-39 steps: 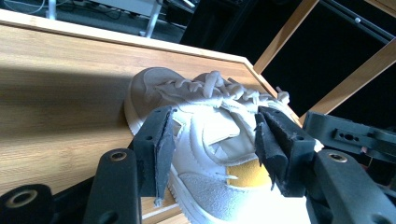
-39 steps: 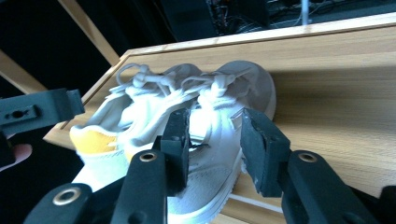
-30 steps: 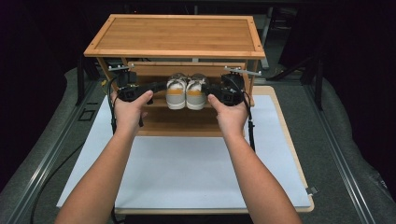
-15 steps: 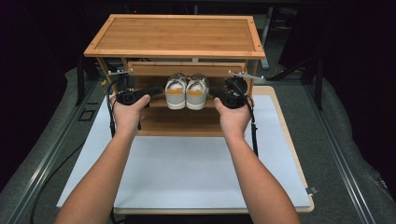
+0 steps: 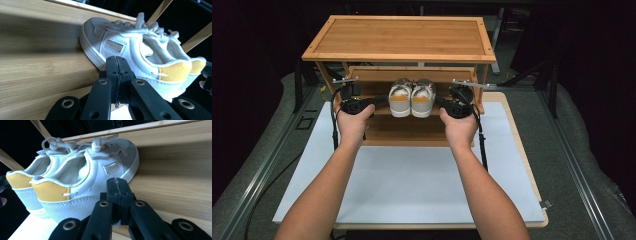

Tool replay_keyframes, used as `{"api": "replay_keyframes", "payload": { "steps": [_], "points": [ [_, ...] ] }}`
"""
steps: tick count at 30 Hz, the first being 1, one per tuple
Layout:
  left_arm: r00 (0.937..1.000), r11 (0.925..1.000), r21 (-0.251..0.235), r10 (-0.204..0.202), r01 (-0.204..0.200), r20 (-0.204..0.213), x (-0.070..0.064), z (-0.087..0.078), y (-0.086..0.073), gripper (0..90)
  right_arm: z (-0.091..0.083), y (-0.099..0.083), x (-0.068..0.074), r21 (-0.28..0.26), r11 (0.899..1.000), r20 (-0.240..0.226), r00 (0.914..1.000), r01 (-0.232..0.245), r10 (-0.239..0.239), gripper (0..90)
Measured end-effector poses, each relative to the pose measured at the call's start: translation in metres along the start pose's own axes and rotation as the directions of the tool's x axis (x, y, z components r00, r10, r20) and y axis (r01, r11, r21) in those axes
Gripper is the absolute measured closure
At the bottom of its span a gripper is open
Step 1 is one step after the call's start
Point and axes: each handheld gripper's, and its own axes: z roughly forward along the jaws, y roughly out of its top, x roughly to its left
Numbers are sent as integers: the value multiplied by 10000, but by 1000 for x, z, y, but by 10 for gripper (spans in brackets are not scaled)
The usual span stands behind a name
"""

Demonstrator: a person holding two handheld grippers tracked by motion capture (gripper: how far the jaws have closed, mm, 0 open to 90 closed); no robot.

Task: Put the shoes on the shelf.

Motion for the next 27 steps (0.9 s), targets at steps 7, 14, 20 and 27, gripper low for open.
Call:
{"api": "replay_keyframes", "payload": {
  "steps": [7, 14, 20, 27],
  "points": [
    [10000, 10000, 35, 62, -62, 16, -1, 5, -1, 897, 4, -3, -1, 56, 10000, -279, 9996, 46, -44, 900],
    [10000, 9999, -90, 80, -80, -46, -4, 5, -3, 900, 5, -4, 2, -34, 10000, -198, 9998, 71, -72, 900],
    [10000, 10000, -36, 86, -86, 28, -2, 6, -2, 900, 5, -4, 2, -65, 10000, -199, 9998, 56, -57, 900],
    [10000, 10000, -73, 29, -29, -6, 0, 8, 0, 900, 8, -3, 1, -97, 9999, -259, 9997, -28, 26, 900]
  ]
}}
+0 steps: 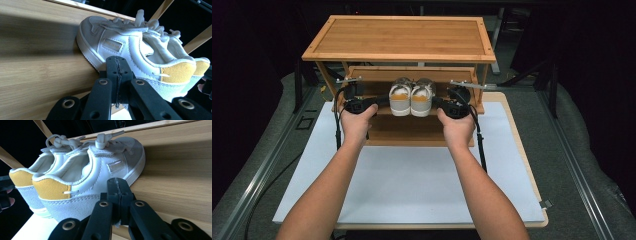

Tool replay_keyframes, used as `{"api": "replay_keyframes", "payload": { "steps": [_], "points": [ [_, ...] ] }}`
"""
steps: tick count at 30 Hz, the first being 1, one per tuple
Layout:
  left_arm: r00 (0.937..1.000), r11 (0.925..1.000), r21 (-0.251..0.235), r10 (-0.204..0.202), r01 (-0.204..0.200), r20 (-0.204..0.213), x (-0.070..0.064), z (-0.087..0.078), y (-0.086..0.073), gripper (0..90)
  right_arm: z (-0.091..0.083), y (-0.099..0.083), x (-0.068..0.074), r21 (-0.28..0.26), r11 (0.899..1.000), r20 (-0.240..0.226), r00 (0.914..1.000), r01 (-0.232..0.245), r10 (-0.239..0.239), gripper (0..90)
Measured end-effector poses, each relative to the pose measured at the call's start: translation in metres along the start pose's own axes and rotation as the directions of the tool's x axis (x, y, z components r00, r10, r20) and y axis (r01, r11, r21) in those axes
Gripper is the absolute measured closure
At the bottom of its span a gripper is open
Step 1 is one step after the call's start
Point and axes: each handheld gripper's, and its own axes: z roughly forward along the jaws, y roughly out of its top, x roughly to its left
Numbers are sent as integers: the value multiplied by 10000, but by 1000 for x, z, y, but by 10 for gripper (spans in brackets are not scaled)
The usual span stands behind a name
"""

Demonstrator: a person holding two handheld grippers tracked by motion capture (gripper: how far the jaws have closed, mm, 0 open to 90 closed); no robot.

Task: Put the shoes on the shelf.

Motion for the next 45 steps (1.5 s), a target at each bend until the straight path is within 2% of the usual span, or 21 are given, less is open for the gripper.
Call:
{"api": "replay_keyframes", "payload": {
  "steps": [4, 7, 9, 13, 16, 19, 21, 26, 27, 28, 30, 32, 34, 35, 36, 37, 38, 39, 40, 43, 45],
  "points": [
    [10000, 10000, 10, -3, 3, 3, 1, 2, 2, 900, 1, 1, -2, 71, 10000, -56, 10000, -13, 14, 900],
    [10000, 10000, 6, -77, 77, 16, 2, 4, 3, 900, 5, 2, -5, -130, 9998, -254, 9995, -169, 166, 900],
    [10000, 10000, 58, -58, 58, -11, 2, 4, 4, 900, 4, 4, -7, 115, 9997, -308, 9993, -220, 223, 900],
    [10000, 9999, 97, 42, -41, -35, 4, 7, 6, 900, 8, 5, -9, -30, 9995, -352, 9989, -316, 315, 900],
    [9999, 9998, -72, -163, 163, 28, 5, 10, 6, 900, 10, 8, -7, 79, 9999, -63, 10000, -74, 75, 900],
    [9995, 9995, -151, -294, 295, 79, 7, 13, 7, 900, 13, 9, -8, -36, 9999, -68, 9999, -112, 111, 900],
    [9998, 9998, -85, -204, 205, 73, 8, 14, 9, 900, 14, 11, -9, 180, 9998, -18, 10000, -48, 48, 900],
    [9998, 10000, 50, -23, 24, -193, 9, 19, 14, 900, 21, 14, -10, -73, 9999, 88, 9999, -87, 88, 900],
    [9995, 9999, -14, -167, 167, -254, 8, 21, 15, 900, 22, 15, -11, -94, 9999, 139, 9999, -101, 103, 900],
    [9996, 10000, 9, -31, 31, -288, 9, 22, 16, 900, 23, 15, -11, -138, 9998, 171, 9998, -119, 122, 900],
    [9994, 9997, -42, -248, 247, -224, 11, 24, 16, 900, 25, 16, -11, -129, 9999, 227, 9997, -80, 83, 900],
    [9995, 9997, -81, -236, 235, -185, 13, 25, 16, 900, 26, 17, -11, 20, 10000, 430, 9990, -83, 82, 900],
    [9993, 9995, -146, -271, 268, -257, 13, 27, 17, 900, 29, 17, -12, -224, 9996, 206, 9996, -172, 176, 900],
    [9993, 9997, -117, -211, 207, -317, 13, 28, 17, 900, 29, 17, -13, -201, 9996, 221, 9995, -220, 225, 900],
    [9993, 9999, -44, -112, 111, -363, 13, 28, 18, 900, 29, 18, -12, -71, 9997, 479, 9985, -250, 254, 900],
    [9992, 10000, 17, -4, 5, -401, 13, 28, 19, 900, 30, 18, -13, -88, 9996, 384, 9989, -254, 257, 900],
    [9979, 9990, -300, -357, 341, -535, 10, 32, 19, 900, 30, 18, -13, -118, 9996, 398, 9988, -272, 276, 900],
    [9974, 9987, -326, -402, 383, -590, 9, 33, 20, 900, 31, 19, -13, -121, 9995, 434, 9986, -304, 309, 900],
    [9975, 9991, -283, -329, 311, -629, 10, 33, 20, 900, 33, 19, -14, -282, 9991, 413, 9986, -310, 321, 900],
    [9980, 9991, -261, -348, 335, -531, 10, 35, 20, 900, 34, 20, -15, -200, 9995, 465, 9986, -247, 256, 900],
    [9980, 9994, -222, -271, 259, -571, 10, 36, 20, 900, 34, 21, -17, 69, 9998, 436, 9989, -198, 195, 900]
  ]
}}
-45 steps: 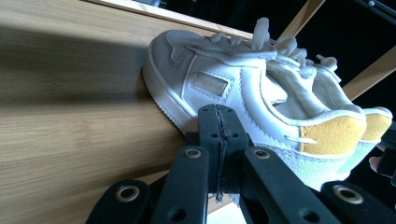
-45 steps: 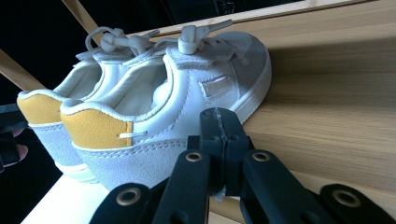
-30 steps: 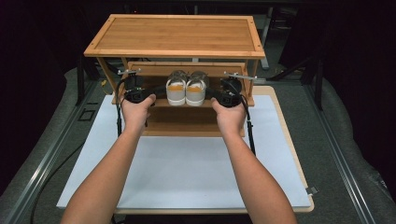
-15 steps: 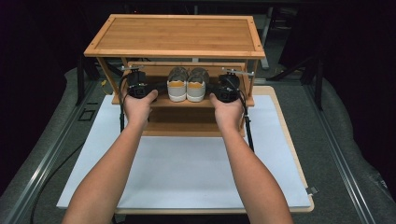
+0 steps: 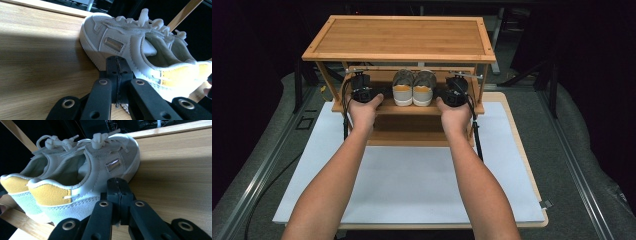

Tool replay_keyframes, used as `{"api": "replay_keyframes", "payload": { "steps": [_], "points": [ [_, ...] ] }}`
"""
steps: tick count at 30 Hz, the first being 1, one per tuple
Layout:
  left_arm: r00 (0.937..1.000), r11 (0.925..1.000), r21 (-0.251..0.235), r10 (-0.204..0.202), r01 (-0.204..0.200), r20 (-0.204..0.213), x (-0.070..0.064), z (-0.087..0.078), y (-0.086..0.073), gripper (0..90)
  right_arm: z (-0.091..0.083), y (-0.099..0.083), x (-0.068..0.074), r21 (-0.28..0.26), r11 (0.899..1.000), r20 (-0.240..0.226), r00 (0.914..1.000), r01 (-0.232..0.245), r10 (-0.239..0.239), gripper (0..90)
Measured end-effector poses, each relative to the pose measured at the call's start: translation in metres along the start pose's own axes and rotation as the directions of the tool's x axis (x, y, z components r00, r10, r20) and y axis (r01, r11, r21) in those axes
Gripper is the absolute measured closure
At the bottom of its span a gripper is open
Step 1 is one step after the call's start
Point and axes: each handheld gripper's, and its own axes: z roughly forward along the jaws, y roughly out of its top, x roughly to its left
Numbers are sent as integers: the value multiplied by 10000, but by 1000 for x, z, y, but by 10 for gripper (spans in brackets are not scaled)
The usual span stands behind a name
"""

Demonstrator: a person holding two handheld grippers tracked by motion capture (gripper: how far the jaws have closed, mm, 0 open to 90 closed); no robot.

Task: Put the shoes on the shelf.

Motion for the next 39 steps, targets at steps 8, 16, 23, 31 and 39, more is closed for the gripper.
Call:
{"api": "replay_keyframes", "payload": {
  "steps": [8, 16, 23, 31, 39],
  "points": [
    [10000, 10000, -21, -72, 72, 42, 1, 1, 0, 900, 4, 0, -2, -283, 9995, 89, 9998, -166, 169, 900],
    [9994, 9996, 1, -286, 286, 187, 2, -1, -1, 898, 0, -1, -2, -185, 9990, 14, 9992, -396, 396, 900],
    [9995, 9999, 156, -54, 49, 304, 7, -8, -3, 890, -4, -5, -3, -250, 9995, -121, 9998, -189, 186, 892],
    [9983, 9998, -168, -58, 68, 574, 4, -19, -4, 891, -12, -6, -3, -563, 9984, -143, 9999, -23, 15, 888],
    [9952, 9993, -108, 366, -357, 907, 0, -40, -5, 892, -31, -8, 5, -436, 9953, 118, 9962, 866, -862, 881]
  ]
}}
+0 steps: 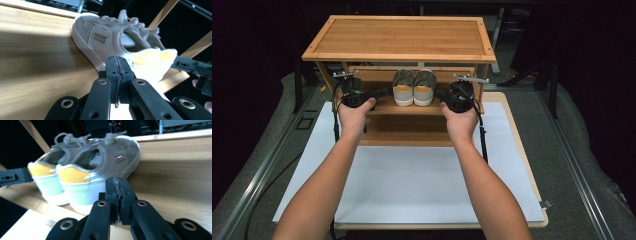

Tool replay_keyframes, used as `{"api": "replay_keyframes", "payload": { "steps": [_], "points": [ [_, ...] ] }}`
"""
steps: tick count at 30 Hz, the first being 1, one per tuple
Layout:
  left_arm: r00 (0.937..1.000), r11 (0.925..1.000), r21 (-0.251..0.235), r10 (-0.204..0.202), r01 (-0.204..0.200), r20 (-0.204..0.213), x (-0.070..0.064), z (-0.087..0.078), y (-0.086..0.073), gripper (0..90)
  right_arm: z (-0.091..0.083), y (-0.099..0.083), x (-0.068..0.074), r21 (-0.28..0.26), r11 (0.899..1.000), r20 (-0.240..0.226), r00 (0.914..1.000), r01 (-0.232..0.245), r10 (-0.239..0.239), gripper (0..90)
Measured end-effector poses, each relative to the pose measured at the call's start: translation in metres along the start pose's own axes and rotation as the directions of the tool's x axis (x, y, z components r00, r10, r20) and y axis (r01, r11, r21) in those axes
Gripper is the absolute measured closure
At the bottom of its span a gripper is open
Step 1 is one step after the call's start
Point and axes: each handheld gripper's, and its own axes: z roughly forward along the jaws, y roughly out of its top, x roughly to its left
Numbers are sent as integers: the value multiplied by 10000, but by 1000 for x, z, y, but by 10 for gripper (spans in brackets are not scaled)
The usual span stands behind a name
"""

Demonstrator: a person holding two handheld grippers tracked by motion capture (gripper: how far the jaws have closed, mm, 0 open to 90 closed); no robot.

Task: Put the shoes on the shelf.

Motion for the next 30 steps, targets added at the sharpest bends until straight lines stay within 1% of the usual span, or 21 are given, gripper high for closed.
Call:
{"api": "replay_keyframes", "payload": {
  "steps": [1, 2, 3, 4, 7, 9, 10, 11, 12, 13, 14, 15, 17, 19, 21, 22, 23, 24, 25, 28, 30],
  "points": [
    [10000, 10000, 0, 0, 0, 0, 0, 0, 0, 892, 0, 0, 0, 0, 10000, 0, 10000, 0, 0, 881],
    [9998, 9999, 33, 131, -132, 117, -1, -6, 0, 891, -5, 0, 1, -86, 9999, -260, 9996, 126, -128, 879],
    [9998, 9999, 33, 131, -132, 117, -1, -6, 0, 891, -5, 0, 1, -86, 9999, -260, 9996, 126, -128, 879],
    [9994, 9995, 44, 325, -326, 124, -4, -11, 0, 892, -11, 1, 3, -90, 9997, -260, 9994, 236, -239, 879],
    [9986, 9987, 106, 491, -493, 218, -7, -17, -2, 892, -16, 1, 3, -56, 9993, -350, 9987, 370, -371, 877],
    [9983, 9986, 109, 511, -514, 272, -8, -19, -2, 892, -19, 1, 3, -77, 9994, -335, 9988, 347, -349, 877],
    [9971, 9979, 146, 626, -633, 438, -11, -22, -4, 891, -22, 0, 2, 5, 9992, -374, 9985, 390, -389, 875],
    [9964, 9972, 182, 710, -719, 456, -13, -23, -5, 891, -22, 0, 2, -70, 9993, -356, 9986, 379, -381, 873],
    [9960, 9967, 253, 761, -773, 460, -14, -24, -5, 887, -24, -1, 1, 39, 9992, -423, 9984, 385, -383, 868],
    [9945, 9951, 333, 911, -929, 516, -15, -26, -6, 885, -25, -2, 1, -9, 9993, -445, 9983, 364, -364, 866],
    [9940, 9946, 336, 962, -980, 525, -15, -28, -6, 883, -29, -5, -1, 41, 9994, -598, 9976, 346, -343, 864],
    [9934, 9940, 342, 1019, -1038, 527, -16, -30, -7, 880, -31, -6, -1, 78, 9993, -548, 9979, 357, -352, 863],
    [9919, 9924, 377, 1153, -1174, 532, -17, -33, -9, 879, -35, -11, -3, 46, 9992, -657, 9970, 403, -399, 863],
    [9907, 9913, 428, 1221, -1247, 593, -17, -38, -13, 873, -40, -14, -5, 91, 9994, -756, 9966, 331, -323, 863],
    [9896, 9900, 496, 1290, -1323, 638, -17, -41, -17, 869, -46, -19, -7, 124, 9995, -718, 9970, 293, -283, 863],
    [9887, 9890, 514, 1349, -1384, 656, -18, -43, -19, 868, -50, -20, -8, 234, 9992, -807, 9963, 327, -307, 863],
    [9866, 9868, 566, 1478, -1518, 686, -18, -46, -23, 868, -53, -23, -8, 90, 9994, -761, 9966, 338, -330, 864],
    [9855, 9858, 586, 1531, -1575, 728, -18, -47, -25, 878, -58, -26, -8, 165, 9993, -784, 9964, 335, -321, 865],
    [9837, 9839, 617, 1632, -1679, 748, -19, -51, -29, 886, -60, -28, -8, 107, 9994, -853, 9959, 322, -312, 865],
    [9782, 9777, 651, 1951, -1998, 713, -21, -58, -38, 891, -72, -39, -7, 76, 9978, -892, 9939, 662, -653, 869],
    [9767, 9763, 620, 2029, -2072, 700, -21, -63, -47, 890, -79, -48, -7, 96, 9971, -827, 9938, 756, -746, 868]
  ]
}}
